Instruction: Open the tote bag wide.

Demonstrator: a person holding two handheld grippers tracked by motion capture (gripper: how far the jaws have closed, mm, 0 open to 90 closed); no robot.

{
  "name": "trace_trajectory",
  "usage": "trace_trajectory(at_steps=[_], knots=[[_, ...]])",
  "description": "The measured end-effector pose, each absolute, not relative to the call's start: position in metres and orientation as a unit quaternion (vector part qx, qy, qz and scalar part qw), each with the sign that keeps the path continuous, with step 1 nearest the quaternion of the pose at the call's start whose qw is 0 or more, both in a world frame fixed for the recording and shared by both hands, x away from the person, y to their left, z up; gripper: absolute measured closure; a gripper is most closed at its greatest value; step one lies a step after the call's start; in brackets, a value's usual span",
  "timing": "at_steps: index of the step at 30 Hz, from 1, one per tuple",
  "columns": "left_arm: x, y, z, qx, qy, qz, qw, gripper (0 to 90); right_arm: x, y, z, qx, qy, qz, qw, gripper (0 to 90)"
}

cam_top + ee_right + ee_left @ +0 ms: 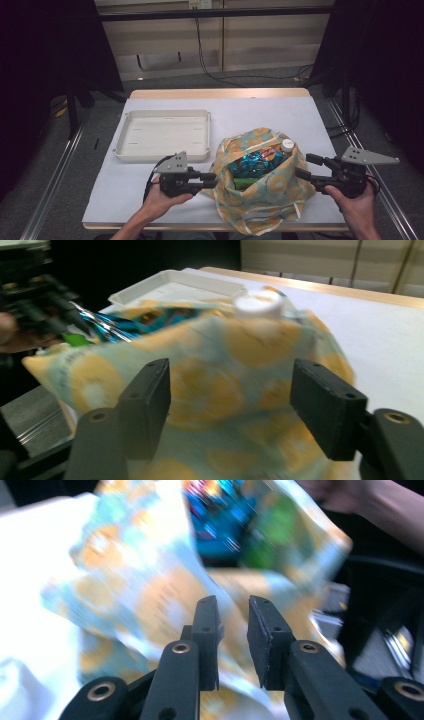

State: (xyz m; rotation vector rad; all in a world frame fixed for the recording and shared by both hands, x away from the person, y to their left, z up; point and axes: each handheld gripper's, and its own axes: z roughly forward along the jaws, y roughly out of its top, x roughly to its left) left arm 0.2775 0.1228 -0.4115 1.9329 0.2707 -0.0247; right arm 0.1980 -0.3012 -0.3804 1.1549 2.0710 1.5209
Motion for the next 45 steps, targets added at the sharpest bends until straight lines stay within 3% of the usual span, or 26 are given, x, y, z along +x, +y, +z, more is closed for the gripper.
trace_trajectory(at_steps=[6, 13, 18, 21, 23, 25, 26, 27, 32, 37, 38, 39, 40, 41, 42, 44, 45], knots=[[0.308, 0.097, -0.413, 0.810, 0.132, -0.001, 0.571, 64.0, 0.207, -0.284, -0.374, 0.389, 0.741, 0.526, 0.151, 23.1], [0.305, 0.085, -0.403, 0.809, 0.119, -0.001, 0.576, 52.3, 0.212, -0.279, -0.372, 0.390, 0.735, 0.530, 0.162, 19.3], [0.308, 0.077, -0.397, 0.805, 0.116, -0.002, 0.582, 50.8, 0.221, -0.277, -0.360, 0.399, 0.731, 0.526, 0.173, 17.3], [0.308, 0.072, -0.398, 0.815, 0.107, 0.004, 0.569, 56.7, 0.226, -0.276, -0.357, 0.401, 0.729, 0.526, 0.176, 17.1], [0.309, 0.070, -0.399, 0.822, 0.106, 0.009, 0.559, 66.0, 0.233, -0.271, -0.356, 0.405, 0.730, 0.517, 0.189, 18.4], [0.313, 0.072, -0.400, 0.816, 0.114, 0.006, 0.567, 83.1, 0.234, -0.270, -0.358, 0.410, 0.732, 0.509, 0.191, 19.1], [0.315, 0.073, -0.400, 0.812, 0.122, 0.003, 0.570, 83.1, 0.235, -0.269, -0.361, 0.412, 0.735, 0.505, 0.185, 19.8], [0.316, 0.075, -0.400, 0.812, 0.126, 0.003, 0.570, 88.9, 0.234, -0.268, -0.364, 0.415, 0.739, 0.499, 0.183, 20.9], [0.326, 0.080, -0.400, 0.809, 0.155, 0.007, 0.567, 90.0, 0.220, -0.274, -0.376, 0.423, 0.737, 0.497, 0.176, 23.1], [0.336, 0.084, -0.409, 0.811, 0.180, 0.018, 0.556, 90.0, 0.209, -0.280, -0.389, 0.428, 0.743, 0.487, 0.164, 31.6], [0.340, 0.084, -0.414, 0.814, 0.190, 0.016, 0.549, 90.0, 0.207, -0.282, -0.395, 0.426, 0.746, 0.489, 0.155, 40.4], [0.340, 0.084, -0.414, 0.814, 0.190, 0.016, 0.549, 90.0, 0.207, -0.282, -0.395, 0.426, 0.746, 0.489, 0.155, 40.4], [0.342, 0.084, -0.417, 0.814, 0.193, 0.015, 0.548, 90.0, 0.206, -0.283, -0.399, 0.422, 0.745, 0.494, 0.152, 52.9], [0.345, 0.083, -0.420, 0.814, 0.198, 0.015, 0.546, 90.0, 0.206, -0.283, -0.399, 0.422, 0.745, 0.494, 0.152, 52.9], [0.347, 0.082, -0.422, 0.816, 0.201, 0.013, 0.542, 90.0, 0.206, -0.284, -0.400, 0.420, 0.744, 0.497, 0.150, 59.8], [0.348, 0.079, -0.427, 0.817, 0.204, 0.013, 0.539, 90.0, 0.205, -0.284, -0.401, 0.414, 0.745, 0.502, 0.146, 80.7], [0.348, 0.077, -0.429, 0.820, 0.204, 0.014, 0.534, 90.0, 0.205, -0.284, -0.401, 0.414, 0.745, 0.502, 0.146, 80.7]])
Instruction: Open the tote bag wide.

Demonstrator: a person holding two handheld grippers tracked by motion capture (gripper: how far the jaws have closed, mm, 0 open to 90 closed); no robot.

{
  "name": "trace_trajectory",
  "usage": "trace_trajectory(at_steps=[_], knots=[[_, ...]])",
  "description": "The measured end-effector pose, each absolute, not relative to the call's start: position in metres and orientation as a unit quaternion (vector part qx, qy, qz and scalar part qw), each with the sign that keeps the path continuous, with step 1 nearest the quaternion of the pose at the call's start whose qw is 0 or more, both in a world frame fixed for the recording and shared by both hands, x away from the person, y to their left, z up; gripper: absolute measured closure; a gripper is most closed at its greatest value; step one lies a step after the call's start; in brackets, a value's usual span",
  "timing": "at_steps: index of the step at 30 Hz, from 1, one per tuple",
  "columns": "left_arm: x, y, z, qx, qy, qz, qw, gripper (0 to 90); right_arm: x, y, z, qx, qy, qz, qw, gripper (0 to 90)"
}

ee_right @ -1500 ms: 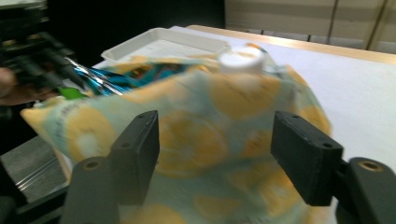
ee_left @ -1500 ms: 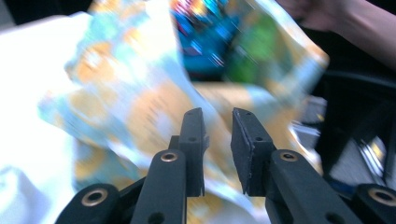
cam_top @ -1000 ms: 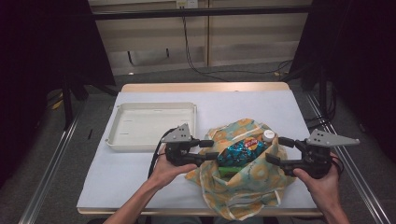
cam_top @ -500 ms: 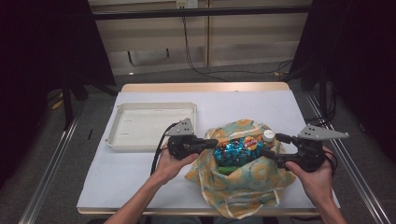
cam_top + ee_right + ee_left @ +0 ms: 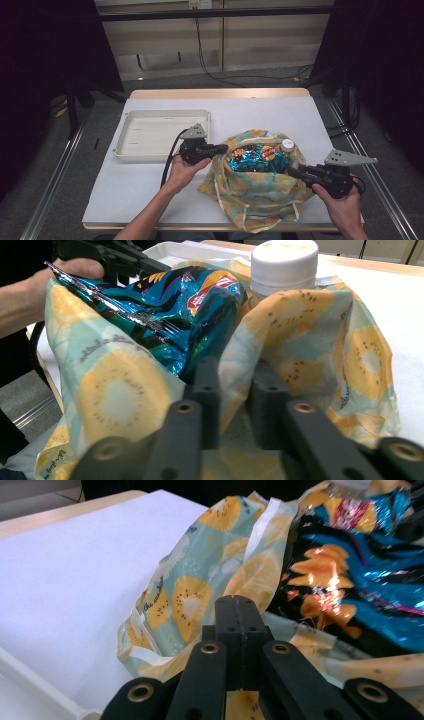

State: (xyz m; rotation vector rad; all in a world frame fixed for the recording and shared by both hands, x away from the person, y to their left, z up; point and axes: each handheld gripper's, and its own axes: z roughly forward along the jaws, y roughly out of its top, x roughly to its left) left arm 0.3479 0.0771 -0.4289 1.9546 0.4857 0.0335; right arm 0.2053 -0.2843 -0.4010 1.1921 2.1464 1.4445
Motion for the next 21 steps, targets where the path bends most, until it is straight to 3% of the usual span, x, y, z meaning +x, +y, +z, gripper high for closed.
trace_trajectory(at_steps=[1, 3, 21], knots=[[0.348, 0.076, -0.431, 0.826, 0.200, 0.022, 0.526, 90.0, 0.202, -0.286, -0.402, 0.414, 0.747, 0.498, 0.154, 87.3], [0.351, 0.077, -0.438, 0.830, 0.209, 0.025, 0.517, 90.0, 0.198, -0.290, -0.405, 0.418, 0.745, 0.496, 0.154, 88.8], [0.356, 0.085, -0.473, 0.860, 0.226, 0.011, 0.456, 90.0, 0.178, -0.304, -0.444, 0.444, 0.763, 0.451, 0.130, 88.3]])
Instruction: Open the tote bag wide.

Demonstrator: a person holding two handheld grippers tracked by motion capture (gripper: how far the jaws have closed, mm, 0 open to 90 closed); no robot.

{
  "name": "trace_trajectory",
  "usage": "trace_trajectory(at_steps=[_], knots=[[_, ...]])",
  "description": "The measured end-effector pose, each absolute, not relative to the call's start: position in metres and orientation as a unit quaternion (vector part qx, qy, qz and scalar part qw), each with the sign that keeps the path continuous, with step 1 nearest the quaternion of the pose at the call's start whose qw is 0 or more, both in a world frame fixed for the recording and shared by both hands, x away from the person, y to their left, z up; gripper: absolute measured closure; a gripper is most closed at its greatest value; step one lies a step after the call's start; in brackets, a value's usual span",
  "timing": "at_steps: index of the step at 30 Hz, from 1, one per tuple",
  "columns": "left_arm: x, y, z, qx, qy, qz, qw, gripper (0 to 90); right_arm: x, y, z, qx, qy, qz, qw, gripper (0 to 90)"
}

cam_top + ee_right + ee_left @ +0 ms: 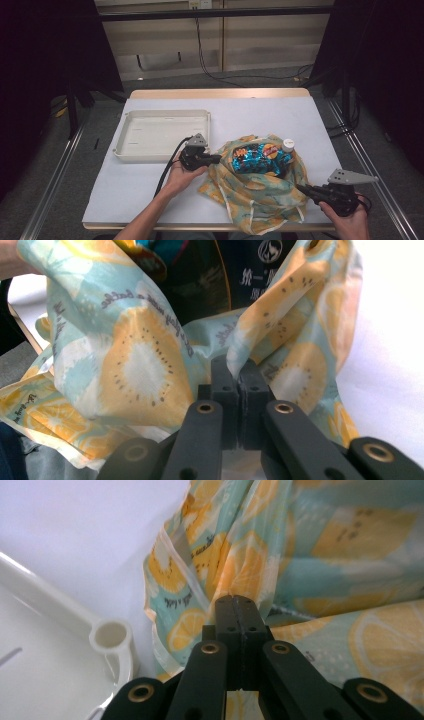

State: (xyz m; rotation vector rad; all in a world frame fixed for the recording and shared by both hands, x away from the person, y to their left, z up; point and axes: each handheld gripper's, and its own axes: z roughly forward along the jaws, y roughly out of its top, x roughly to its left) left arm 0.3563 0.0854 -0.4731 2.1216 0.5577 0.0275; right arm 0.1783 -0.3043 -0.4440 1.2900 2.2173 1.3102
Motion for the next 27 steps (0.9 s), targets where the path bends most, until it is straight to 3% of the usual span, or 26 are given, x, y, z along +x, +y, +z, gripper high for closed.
trace_trajectory(at_steps=[5, 8, 13, 17, 21, 22, 27], knots=[[0.358, 0.086, -0.480, 0.867, 0.232, -0.004, 0.441, 90.0, 0.175, -0.307, -0.446, 0.447, 0.761, 0.452, 0.126, 86.3], [0.357, 0.089, -0.480, 0.860, 0.240, -0.007, 0.449, 89.9, 0.175, -0.308, -0.445, 0.442, 0.762, 0.456, 0.128, 78.7], [0.343, 0.095, -0.457, 0.837, 0.222, -0.002, 0.500, 74.4, 0.171, -0.309, -0.438, 0.441, 0.752, 0.468, 0.145, 65.7], [0.325, 0.104, -0.435, 0.822, 0.198, 0.005, 0.534, 72.4, 0.167, -0.310, -0.429, 0.442, 0.738, 0.489, 0.147, 57.5], [0.304, 0.111, -0.420, 0.817, 0.166, 0.007, 0.553, 73.1, 0.165, -0.307, -0.423, 0.432, 0.739, 0.495, 0.150, 61.8], [0.293, 0.111, -0.416, 0.814, 0.153, 0.002, 0.561, 72.2, 0.164, -0.304, -0.421, 0.419, 0.744, 0.499, 0.146, 73.1], [0.275, 0.103, -0.411, 0.807, 0.122, -0.030, 0.577, 67.8, 0.164, -0.297, -0.418, 0.407, 0.750, 0.502, 0.138, 82.0]])
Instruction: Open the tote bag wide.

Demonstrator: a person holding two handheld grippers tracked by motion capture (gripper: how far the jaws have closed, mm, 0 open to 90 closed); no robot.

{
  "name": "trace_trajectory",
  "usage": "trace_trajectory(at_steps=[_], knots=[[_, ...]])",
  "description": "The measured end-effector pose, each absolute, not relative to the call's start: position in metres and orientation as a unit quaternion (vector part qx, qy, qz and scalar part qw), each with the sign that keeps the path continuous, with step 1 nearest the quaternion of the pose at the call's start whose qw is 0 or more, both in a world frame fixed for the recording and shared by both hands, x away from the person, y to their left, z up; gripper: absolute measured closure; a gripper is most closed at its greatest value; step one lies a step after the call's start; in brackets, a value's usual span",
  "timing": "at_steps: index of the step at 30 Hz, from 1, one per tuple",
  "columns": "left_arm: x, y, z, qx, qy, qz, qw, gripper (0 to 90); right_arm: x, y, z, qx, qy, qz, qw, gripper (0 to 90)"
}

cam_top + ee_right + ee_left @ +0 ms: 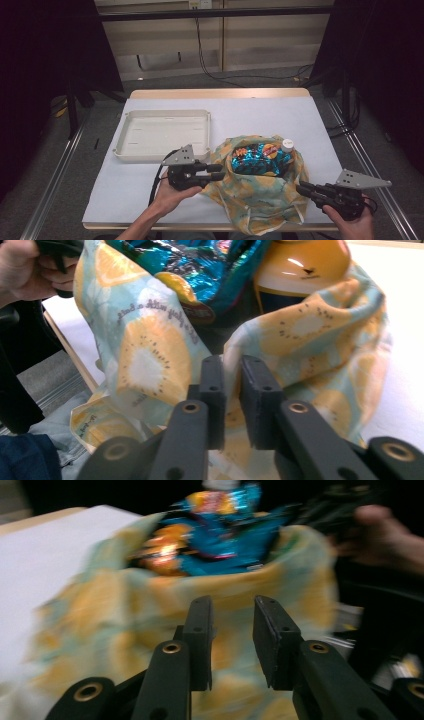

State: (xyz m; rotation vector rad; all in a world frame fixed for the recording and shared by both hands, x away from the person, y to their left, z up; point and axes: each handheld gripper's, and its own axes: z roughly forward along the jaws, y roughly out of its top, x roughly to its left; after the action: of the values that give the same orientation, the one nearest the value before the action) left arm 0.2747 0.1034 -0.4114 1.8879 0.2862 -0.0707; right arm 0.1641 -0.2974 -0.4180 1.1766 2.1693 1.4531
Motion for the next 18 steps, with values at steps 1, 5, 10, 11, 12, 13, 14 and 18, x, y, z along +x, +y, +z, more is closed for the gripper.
trace_trajectory(at_steps=[1, 5, 10, 11, 12, 13, 14, 18], knots=[[0.266, 0.096, -0.409, 0.812, 0.106, -0.040, 0.573, 65.6, 0.165, -0.295, -0.417, 0.403, 0.751, 0.504, 0.138, 85.2], [0.256, 0.083, -0.411, 0.819, 0.096, -0.044, 0.564, 53.1, 0.168, -0.293, -0.414, 0.400, 0.751, 0.507, 0.136, 86.4], [0.253, 0.067, -0.421, 0.827, 0.093, -0.053, 0.552, 45.4, 0.173, -0.293, -0.410, 0.398, 0.749, 0.511, 0.141, 85.6], [0.252, 0.065, -0.422, 0.831, 0.090, -0.043, 0.547, 48.7, 0.173, -0.293, -0.409, 0.398, 0.749, 0.511, 0.140, 83.8], [0.252, 0.064, -0.423, 0.833, 0.090, -0.033, 0.544, 58.4, 0.173, -0.294, -0.408, 0.398, 0.748, 0.513, 0.140, 81.3], [0.254, 0.063, -0.424, 0.832, 0.090, -0.038, 0.546, 76.8, 0.174, -0.294, -0.407, 0.394, 0.753, 0.509, 0.139, 75.9], [0.256, 0.064, -0.425, 0.831, 0.087, -0.042, 0.548, 88.9, 0.174, -0.293, -0.406, 0.391, 0.756, 0.507, 0.141, 72.3], [0.254, 0.065, -0.424, 0.836, 0.082, -0.044, 0.541, 90.0, 0.177, -0.294, -0.405, 0.400, 0.750, 0.508, 0.140, 58.5]])
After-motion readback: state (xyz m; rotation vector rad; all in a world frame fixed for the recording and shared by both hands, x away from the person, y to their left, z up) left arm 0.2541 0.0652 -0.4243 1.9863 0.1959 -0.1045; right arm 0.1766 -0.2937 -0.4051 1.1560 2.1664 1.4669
